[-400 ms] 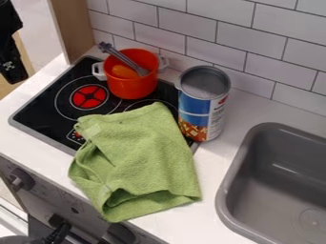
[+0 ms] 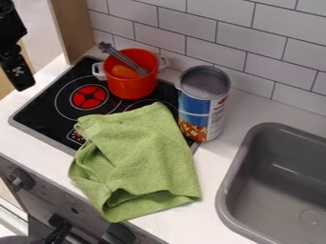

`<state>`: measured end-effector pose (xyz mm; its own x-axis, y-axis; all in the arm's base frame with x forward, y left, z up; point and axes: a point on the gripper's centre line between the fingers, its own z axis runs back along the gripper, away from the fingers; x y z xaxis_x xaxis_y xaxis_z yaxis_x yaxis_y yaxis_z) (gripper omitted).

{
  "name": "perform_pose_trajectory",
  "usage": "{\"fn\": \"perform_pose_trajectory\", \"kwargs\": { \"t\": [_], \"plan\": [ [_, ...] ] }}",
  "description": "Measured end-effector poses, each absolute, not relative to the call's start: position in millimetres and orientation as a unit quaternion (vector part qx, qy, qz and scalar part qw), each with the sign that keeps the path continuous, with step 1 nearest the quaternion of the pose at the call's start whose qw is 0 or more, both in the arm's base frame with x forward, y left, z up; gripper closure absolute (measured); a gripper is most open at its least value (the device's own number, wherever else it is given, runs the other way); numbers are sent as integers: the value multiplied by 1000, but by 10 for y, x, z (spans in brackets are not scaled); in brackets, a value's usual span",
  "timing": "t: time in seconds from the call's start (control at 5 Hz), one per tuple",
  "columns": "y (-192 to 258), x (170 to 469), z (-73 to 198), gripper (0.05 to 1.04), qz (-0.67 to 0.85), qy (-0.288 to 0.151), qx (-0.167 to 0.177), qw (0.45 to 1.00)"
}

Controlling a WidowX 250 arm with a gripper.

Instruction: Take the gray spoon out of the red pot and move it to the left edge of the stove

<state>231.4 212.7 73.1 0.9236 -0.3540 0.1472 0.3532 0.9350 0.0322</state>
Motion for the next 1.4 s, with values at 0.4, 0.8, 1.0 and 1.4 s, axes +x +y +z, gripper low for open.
{"fn": "perform_pose_trajectory", "kwargs": {
  "t": [0.4,0.8,1.0,1.4],
  "plan": [
    [1863,2505,808,84,66,-120,-22,990],
    [1518,2871,865,84,279,-119,-25,952],
    [1416,3020,855,84,337,-105,-51,934],
    [1250,3283,822,84,382,-131,-86,911]
  ]
}}
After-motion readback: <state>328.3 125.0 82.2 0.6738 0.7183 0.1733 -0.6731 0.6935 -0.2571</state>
